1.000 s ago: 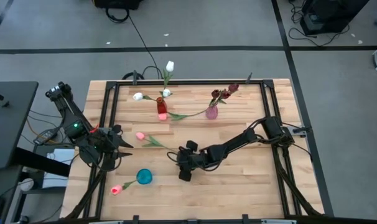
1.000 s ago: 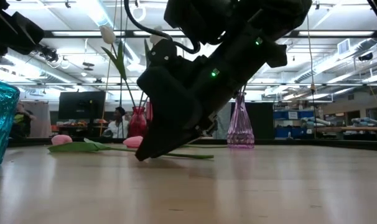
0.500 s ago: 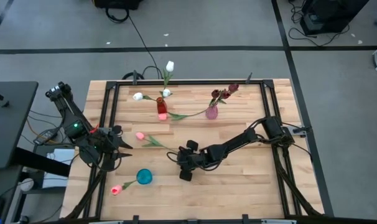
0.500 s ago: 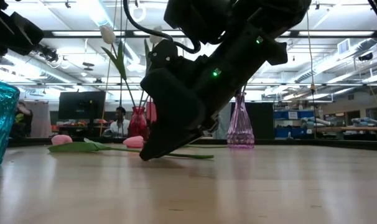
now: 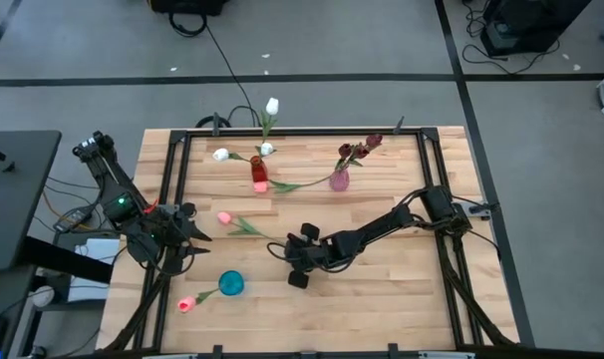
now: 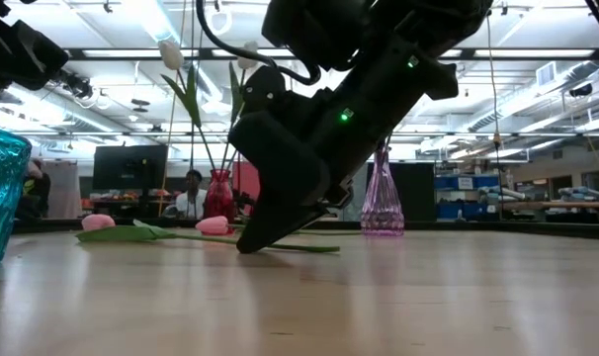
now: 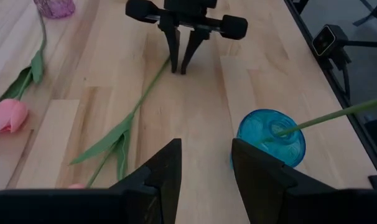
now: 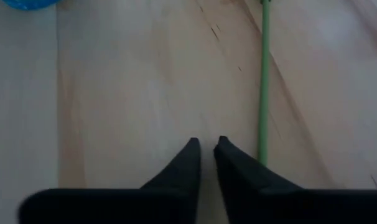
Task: Sort flowers into vase by color
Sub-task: Put the bottom pink tulip into the blue vase
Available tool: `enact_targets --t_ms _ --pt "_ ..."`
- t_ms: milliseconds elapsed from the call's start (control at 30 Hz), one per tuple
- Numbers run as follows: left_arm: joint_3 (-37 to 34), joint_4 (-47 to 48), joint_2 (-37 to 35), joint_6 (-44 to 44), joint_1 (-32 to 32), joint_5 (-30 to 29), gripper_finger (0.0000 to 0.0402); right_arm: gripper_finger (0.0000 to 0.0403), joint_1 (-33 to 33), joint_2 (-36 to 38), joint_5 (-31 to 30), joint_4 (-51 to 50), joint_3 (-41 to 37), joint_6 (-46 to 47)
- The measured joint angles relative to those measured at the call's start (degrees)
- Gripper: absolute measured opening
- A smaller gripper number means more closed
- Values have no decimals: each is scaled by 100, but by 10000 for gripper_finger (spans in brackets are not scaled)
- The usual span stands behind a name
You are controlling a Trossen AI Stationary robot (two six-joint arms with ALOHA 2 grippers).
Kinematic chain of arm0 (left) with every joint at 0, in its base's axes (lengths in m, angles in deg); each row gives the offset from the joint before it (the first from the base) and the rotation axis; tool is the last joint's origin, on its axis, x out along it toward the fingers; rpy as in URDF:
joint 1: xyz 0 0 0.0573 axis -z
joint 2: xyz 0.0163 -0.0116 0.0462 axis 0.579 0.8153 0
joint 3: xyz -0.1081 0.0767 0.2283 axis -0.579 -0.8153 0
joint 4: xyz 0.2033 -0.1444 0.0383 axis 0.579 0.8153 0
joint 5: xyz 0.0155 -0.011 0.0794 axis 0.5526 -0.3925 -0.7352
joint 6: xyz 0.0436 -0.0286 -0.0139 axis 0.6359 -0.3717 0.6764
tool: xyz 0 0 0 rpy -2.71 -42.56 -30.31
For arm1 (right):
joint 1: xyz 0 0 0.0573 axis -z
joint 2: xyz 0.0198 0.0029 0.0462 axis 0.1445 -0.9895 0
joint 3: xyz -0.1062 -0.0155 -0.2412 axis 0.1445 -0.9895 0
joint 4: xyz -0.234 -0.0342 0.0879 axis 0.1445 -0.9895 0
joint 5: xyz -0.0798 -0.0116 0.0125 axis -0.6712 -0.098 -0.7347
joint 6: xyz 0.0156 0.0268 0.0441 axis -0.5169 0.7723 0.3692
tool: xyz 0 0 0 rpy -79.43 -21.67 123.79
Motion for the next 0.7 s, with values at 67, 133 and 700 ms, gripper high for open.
enact_targets --t_ms 67,133,700 --pt "0 1 0 1 0 2 147 42 0 2 15 -40 0 15" --pt "0 1 0 2 0 5 147 17 4 4 47 -64 0 14" --pt "7 -307 0 -25 -2 -409 147 111 484 115 99 57 -20 -277"
